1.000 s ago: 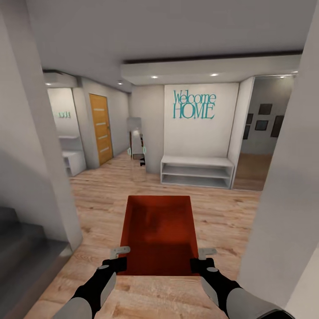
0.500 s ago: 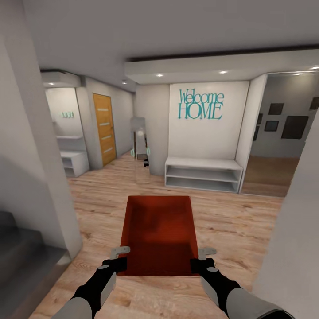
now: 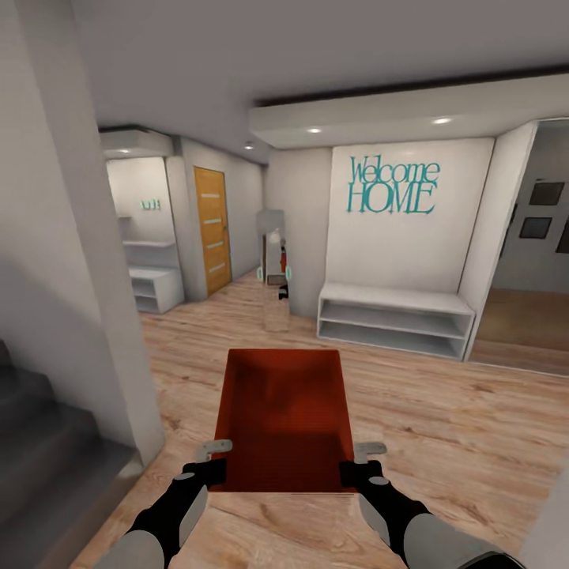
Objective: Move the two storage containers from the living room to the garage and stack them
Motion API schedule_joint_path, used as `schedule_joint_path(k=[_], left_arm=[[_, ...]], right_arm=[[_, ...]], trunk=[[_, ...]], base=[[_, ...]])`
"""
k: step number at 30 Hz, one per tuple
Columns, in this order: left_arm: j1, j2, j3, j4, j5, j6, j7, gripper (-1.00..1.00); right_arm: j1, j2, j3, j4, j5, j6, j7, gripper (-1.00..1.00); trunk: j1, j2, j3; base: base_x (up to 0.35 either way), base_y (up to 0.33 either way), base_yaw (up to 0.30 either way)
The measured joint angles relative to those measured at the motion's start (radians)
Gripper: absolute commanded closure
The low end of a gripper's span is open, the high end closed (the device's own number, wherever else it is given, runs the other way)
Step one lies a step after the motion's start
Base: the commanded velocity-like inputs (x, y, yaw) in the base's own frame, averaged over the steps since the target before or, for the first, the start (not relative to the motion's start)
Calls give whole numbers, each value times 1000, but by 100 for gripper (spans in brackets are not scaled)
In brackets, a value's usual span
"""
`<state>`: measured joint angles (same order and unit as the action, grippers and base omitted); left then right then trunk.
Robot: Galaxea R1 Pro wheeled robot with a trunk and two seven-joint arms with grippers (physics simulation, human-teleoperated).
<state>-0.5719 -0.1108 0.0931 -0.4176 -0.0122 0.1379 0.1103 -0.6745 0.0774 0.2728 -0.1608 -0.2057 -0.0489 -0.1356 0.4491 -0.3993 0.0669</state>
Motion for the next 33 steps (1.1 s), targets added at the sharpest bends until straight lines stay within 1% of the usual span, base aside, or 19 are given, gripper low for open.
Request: schedule_joint_path(k=[33], left_arm=[[0, 0, 0, 0, 0, -1, 0, 100]], right_arm=[[0, 0, 0, 0, 0, 0, 0, 100]], trunk=[[0, 0, 0]], base=[[322, 0, 1]])
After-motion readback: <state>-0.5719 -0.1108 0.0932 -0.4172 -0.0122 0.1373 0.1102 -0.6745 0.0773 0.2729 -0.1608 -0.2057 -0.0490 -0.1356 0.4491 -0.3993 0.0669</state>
